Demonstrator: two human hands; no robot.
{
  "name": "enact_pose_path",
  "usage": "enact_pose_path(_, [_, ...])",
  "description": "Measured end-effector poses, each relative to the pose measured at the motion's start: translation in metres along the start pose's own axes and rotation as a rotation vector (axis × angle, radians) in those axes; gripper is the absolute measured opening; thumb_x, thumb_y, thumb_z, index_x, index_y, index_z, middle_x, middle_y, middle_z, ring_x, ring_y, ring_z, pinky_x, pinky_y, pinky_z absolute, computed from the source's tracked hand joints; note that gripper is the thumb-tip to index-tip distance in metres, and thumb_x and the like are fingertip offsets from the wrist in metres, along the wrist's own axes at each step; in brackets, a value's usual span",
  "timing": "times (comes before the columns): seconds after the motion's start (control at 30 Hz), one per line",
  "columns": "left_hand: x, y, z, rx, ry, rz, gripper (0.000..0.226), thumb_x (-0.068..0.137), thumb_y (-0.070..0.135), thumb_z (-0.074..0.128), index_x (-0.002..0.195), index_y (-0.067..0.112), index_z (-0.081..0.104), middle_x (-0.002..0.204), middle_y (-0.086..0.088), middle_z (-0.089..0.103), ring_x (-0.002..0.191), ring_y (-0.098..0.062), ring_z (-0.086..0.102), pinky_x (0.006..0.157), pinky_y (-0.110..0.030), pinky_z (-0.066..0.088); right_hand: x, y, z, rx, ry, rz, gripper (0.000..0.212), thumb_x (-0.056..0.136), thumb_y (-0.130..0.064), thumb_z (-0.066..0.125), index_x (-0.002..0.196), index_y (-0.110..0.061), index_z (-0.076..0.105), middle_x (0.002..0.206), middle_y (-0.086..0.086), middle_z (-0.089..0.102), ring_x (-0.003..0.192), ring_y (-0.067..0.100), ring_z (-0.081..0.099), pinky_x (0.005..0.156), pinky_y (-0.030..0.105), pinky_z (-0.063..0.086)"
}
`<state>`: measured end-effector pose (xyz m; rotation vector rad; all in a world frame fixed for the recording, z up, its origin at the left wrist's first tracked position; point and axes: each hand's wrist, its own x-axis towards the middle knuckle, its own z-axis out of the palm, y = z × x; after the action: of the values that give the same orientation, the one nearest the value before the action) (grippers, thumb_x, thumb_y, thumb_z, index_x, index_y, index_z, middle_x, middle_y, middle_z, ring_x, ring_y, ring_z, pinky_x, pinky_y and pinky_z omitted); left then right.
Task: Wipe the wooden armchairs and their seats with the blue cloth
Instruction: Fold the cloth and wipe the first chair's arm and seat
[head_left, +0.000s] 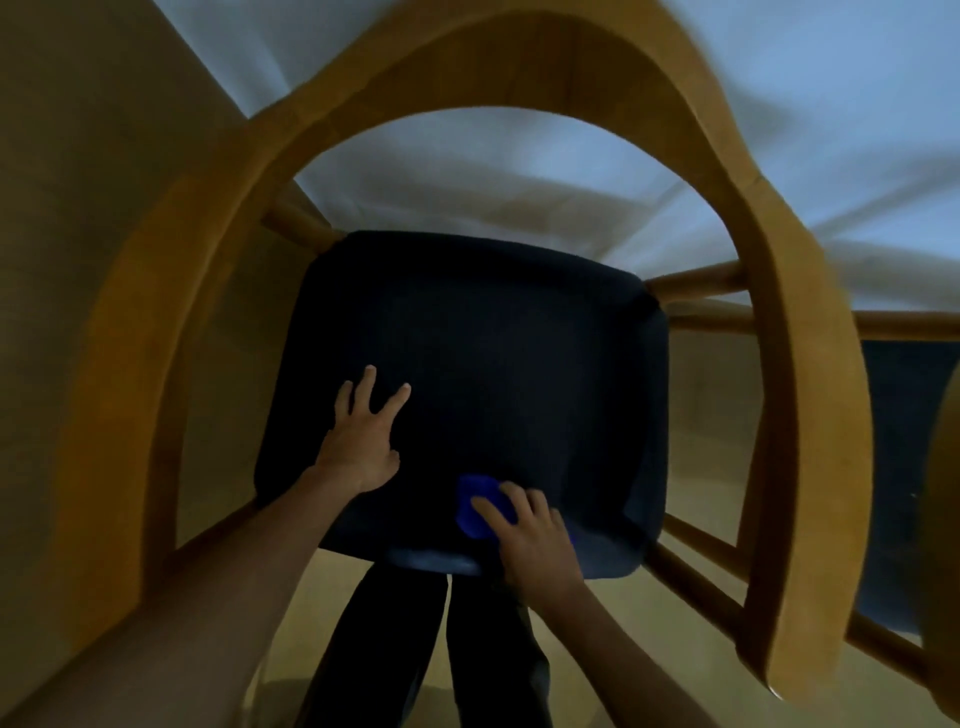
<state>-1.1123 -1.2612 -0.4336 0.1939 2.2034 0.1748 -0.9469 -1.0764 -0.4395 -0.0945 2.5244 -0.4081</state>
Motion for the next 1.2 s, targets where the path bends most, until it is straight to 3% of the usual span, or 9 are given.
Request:
enact_pose_path(0.17, [-0.016,0.007,-0.014,-0.025,-0.118,-0.009,0.065,0.095,0.025,0.051,0.151,0.028,0.018,0.159,-0.005,-0.011,0.146,-0.030,-0.007,0.114,-0.052,0.024,-0.014,0.021,-0.034,0.105,-0.073,0.341,0.061,0.081,-0.019,0.063,0.136,-0.028,0.036,0.133,0.004,0.037,0.115,0.029,0.047,0.093,0.043,0.041])
enact_pose_path(0.27, [-0.034,0.027,-0.029,-0.072,-0.125,0.076,0.058,0.096,0.028,0.049,0.148,0.023,0.025,0.156,-0.006,0.015,0.142,-0.027,0.013,0.112,-0.045,0.030,-0.010,0.020,-0.067,0.326,0.023,0.460,0.052,0.084,-0.014,0.059,0.132,-0.021,0.038,0.129,0.006,0.041,0.108,0.028,0.053,0.089,0.041,0.047])
enact_pose_path(0.4, [-0.064,0.065,-0.062,-0.189,-0.102,0.236,0.053,0.097,0.027,0.050,0.146,0.023,0.029,0.144,-0.003,0.037,0.131,-0.021,0.034,0.106,-0.037,0.037,-0.008,0.005,-0.116,0.581,0.125,0.336,0.048,0.081,-0.010,0.064,0.122,-0.023,0.042,0.126,-0.002,0.044,0.098,0.022,0.056,0.077,0.031,0.047])
enact_pose_path(0.6, [-0.122,0.106,-0.127,-0.298,0.018,0.408,0.058,0.093,0.013,0.053,0.145,0.029,0.031,0.140,0.003,0.044,0.128,-0.015,0.041,0.106,-0.036,0.038,-0.019,-0.020,-0.198,0.649,0.233,0.109,0.047,0.074,-0.008,0.068,0.104,-0.032,0.041,0.108,-0.004,0.052,0.101,0.014,0.048,0.082,0.032,0.044])
enact_pose_path(0.7, [-0.154,0.113,-0.163,-0.301,0.076,0.509,0.038,0.090,0.012,0.055,0.123,0.028,0.048,0.121,0.003,0.054,0.110,-0.014,0.053,0.095,-0.036,0.046,-0.031,-0.028,-0.242,0.687,0.250,-0.009,0.040,0.075,-0.011,0.070,0.102,-0.028,0.047,0.102,-0.009,0.057,0.095,0.013,0.053,0.080,0.039,0.049])
enact_pose_path(0.83, [-0.193,0.119,-0.205,-0.287,0.131,0.599,0.014,0.088,0.014,0.059,0.094,0.021,0.049,0.089,0.005,0.055,0.082,-0.014,0.056,0.068,-0.028,0.045,-0.053,-0.037,-0.295,0.680,0.310,-0.120,0.037,0.078,-0.001,0.067,0.106,-0.021,0.055,0.111,-0.002,0.050,0.102,0.013,0.052,0.089,0.036,0.050])
enact_pose_path(0.97, [-0.223,0.130,-0.236,-0.326,0.194,0.674,0.012,0.088,0.016,0.060,0.088,0.022,0.049,0.083,0.005,0.058,0.075,-0.011,0.057,0.065,-0.029,0.046,-0.076,-0.050,-0.350,0.785,0.219,-0.072,0.041,0.080,-0.014,0.061,0.117,-0.030,0.053,0.121,-0.003,0.051,0.113,0.011,0.049,0.098,0.034,0.044])
enact_pose_path(1.07, [-0.239,0.138,-0.259,-0.262,0.215,0.727,0.011,0.088,0.015,0.059,0.092,0.021,0.050,0.088,0.003,0.061,0.081,-0.015,0.059,0.071,-0.035,0.049,-0.086,-0.058,-0.378,0.532,0.238,-0.083,0.041,0.087,-0.034,0.064,0.125,-0.032,0.048,0.122,-0.005,0.055,0.110,0.010,0.052,0.096,0.030,0.042])
enact_pose_path(1.2, [-0.255,0.142,-0.286,-0.148,0.265,0.757,0.011,0.089,0.015,0.057,0.098,0.020,0.052,0.093,-0.001,0.065,0.083,-0.019,0.062,0.077,-0.044,0.052,-0.093,-0.069,-0.408,0.253,0.298,-0.081,0.028,0.089,-0.017,0.056,0.116,-0.021,0.056,0.108,-0.002,0.064,0.099,0.015,0.058,0.083,0.027,0.044])
